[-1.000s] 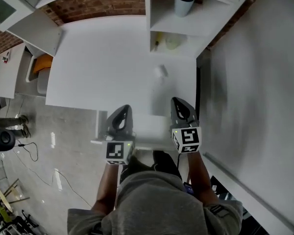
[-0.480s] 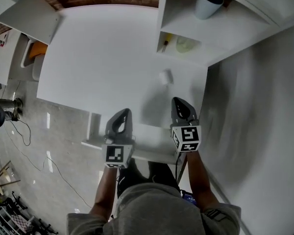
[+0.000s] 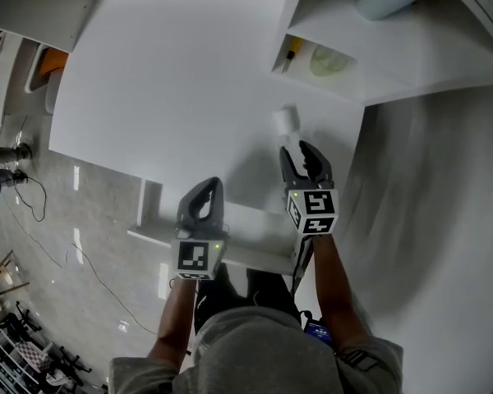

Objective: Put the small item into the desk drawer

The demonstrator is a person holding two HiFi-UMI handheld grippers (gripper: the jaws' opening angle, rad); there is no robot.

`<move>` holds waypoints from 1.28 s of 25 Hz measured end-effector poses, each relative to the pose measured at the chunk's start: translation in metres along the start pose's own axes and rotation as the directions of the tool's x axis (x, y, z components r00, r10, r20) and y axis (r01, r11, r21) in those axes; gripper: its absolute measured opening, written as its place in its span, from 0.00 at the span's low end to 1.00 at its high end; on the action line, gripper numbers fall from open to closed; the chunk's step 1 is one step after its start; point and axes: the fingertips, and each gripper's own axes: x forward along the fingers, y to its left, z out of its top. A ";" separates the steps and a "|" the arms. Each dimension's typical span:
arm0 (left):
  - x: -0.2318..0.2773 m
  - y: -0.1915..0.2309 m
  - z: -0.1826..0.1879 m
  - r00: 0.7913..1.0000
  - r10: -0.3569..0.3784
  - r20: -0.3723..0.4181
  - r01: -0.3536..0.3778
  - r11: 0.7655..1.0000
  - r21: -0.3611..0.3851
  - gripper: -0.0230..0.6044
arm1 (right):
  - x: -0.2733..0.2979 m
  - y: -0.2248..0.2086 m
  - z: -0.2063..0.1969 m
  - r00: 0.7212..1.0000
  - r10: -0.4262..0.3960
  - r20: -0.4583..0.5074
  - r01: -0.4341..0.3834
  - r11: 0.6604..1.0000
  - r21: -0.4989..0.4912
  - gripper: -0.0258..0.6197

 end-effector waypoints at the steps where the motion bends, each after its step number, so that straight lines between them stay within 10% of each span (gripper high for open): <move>1: 0.000 0.001 -0.002 1.000 0.002 -0.004 -0.002 1.000 -0.003 0.06 | 0.006 -0.001 -0.001 1.000 -0.006 -0.004 0.006 1.000 0.001 0.34; 32: -0.016 0.012 -0.018 0.999 0.032 -0.022 -0.033 0.999 -0.022 0.06 | 0.050 -0.016 -0.016 0.996 -0.064 -0.068 0.060 0.997 -0.051 0.27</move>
